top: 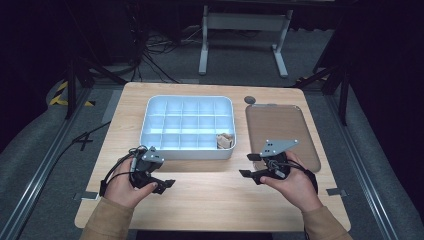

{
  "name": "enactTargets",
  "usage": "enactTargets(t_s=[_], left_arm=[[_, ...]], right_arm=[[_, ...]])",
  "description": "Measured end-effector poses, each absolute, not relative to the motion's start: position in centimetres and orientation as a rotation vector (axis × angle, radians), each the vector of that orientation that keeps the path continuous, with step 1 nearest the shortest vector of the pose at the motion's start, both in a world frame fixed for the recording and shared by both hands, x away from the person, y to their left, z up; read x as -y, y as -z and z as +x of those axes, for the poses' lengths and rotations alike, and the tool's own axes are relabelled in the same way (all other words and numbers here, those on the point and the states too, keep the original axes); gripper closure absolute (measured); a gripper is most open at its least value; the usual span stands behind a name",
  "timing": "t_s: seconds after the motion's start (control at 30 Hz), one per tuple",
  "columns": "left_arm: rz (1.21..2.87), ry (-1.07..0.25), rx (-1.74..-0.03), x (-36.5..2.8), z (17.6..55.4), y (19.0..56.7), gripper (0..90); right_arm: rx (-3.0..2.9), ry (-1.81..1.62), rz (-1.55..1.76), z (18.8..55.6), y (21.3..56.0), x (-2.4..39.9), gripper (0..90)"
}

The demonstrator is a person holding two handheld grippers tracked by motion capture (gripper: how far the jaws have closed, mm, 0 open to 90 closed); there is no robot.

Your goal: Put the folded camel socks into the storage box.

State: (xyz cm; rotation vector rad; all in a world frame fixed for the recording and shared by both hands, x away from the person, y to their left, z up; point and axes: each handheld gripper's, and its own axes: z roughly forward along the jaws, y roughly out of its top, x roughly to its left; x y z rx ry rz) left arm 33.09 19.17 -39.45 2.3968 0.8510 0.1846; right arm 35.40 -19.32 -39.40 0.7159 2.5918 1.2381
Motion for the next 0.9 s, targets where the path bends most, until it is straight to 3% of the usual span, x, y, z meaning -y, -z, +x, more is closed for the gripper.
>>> enactTargets(t_s=[0.9], left_arm=[[2.461, -0.149, -0.831, -18.9, 33.2, 40.2, 25.2]], right_arm=[[-2.582, -1.208, 0.694, 34.9, 47.5, 18.9, 38.4]])
